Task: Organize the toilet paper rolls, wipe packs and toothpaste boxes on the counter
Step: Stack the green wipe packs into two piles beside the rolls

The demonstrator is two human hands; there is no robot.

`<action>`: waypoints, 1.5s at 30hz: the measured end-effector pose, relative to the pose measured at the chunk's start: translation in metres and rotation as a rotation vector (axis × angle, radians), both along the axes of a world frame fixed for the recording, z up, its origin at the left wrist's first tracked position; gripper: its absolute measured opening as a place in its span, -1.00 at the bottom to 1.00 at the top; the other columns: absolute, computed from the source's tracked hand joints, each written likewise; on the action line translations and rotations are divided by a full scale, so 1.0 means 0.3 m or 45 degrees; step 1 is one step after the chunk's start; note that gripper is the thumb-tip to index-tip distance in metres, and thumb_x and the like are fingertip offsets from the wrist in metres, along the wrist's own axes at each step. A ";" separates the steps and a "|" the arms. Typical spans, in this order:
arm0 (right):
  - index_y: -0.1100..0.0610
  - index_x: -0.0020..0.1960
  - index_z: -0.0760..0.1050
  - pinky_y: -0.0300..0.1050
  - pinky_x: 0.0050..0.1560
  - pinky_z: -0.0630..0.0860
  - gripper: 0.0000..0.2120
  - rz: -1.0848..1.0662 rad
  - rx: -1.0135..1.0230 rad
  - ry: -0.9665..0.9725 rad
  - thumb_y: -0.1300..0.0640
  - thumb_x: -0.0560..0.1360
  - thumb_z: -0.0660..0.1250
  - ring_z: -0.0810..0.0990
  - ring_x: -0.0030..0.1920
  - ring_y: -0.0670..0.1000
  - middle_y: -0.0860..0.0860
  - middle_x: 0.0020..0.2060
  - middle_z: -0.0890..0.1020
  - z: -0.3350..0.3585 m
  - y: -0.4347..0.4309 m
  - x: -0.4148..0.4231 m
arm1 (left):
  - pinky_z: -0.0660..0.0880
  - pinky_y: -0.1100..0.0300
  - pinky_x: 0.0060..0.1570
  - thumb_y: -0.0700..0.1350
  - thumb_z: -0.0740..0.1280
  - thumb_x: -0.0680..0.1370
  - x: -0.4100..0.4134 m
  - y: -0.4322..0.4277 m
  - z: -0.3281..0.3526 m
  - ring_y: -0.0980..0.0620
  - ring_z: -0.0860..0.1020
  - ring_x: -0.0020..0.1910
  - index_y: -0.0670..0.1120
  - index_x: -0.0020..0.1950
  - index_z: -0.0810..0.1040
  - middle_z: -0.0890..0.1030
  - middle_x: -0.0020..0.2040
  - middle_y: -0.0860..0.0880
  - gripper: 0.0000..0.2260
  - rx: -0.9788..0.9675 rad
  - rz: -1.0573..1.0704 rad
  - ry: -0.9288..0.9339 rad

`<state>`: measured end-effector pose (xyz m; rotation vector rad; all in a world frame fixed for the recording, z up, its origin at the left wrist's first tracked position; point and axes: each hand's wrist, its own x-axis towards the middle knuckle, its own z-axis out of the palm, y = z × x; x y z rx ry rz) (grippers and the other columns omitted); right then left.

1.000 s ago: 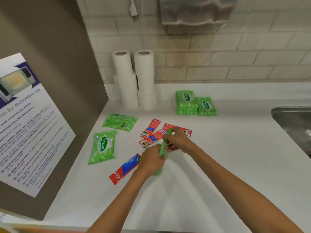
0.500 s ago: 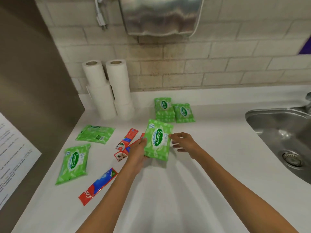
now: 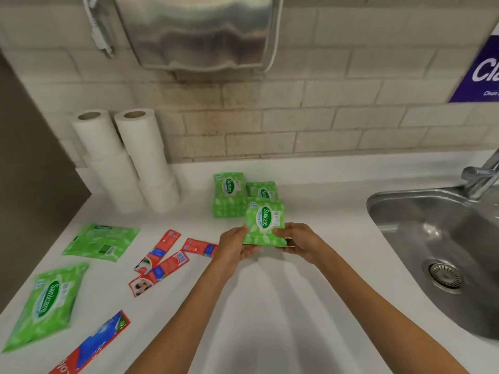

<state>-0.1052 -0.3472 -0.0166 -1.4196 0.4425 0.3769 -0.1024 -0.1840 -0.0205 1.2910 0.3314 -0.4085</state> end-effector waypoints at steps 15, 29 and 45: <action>0.29 0.15 0.53 -0.30 -0.40 0.42 -0.73 -0.044 -0.301 -0.013 0.31 0.45 0.37 0.51 -0.32 -0.09 0.01 -0.30 0.57 -0.063 -0.127 0.386 | 0.51 0.32 -0.33 -0.20 0.16 0.59 0.136 -0.019 -0.104 0.05 0.59 -0.29 -0.11 -0.04 0.51 0.62 -0.19 -0.07 -0.86 0.284 0.035 -0.063; 0.15 0.40 0.30 -0.15 0.09 0.41 -0.26 0.228 -1.016 -0.313 0.14 0.29 0.53 0.51 0.18 0.13 0.16 0.22 0.46 -0.178 -0.123 0.389 | 0.44 0.23 0.04 -0.27 0.26 0.53 0.183 -0.098 -0.160 0.00 0.53 -0.05 -0.23 0.16 0.52 0.59 0.06 -0.14 -0.79 0.820 -0.093 -0.323; 0.17 0.31 0.43 -0.11 0.06 0.48 -0.48 0.243 -1.156 -0.524 0.20 0.37 0.42 0.53 0.16 0.12 0.09 0.23 0.51 -0.219 -0.124 0.417 | 0.29 0.10 0.38 -0.21 0.25 0.55 0.267 -0.182 -0.185 -0.11 0.36 0.37 -0.26 0.41 0.29 0.26 0.43 -0.18 -0.56 1.050 -0.247 -0.435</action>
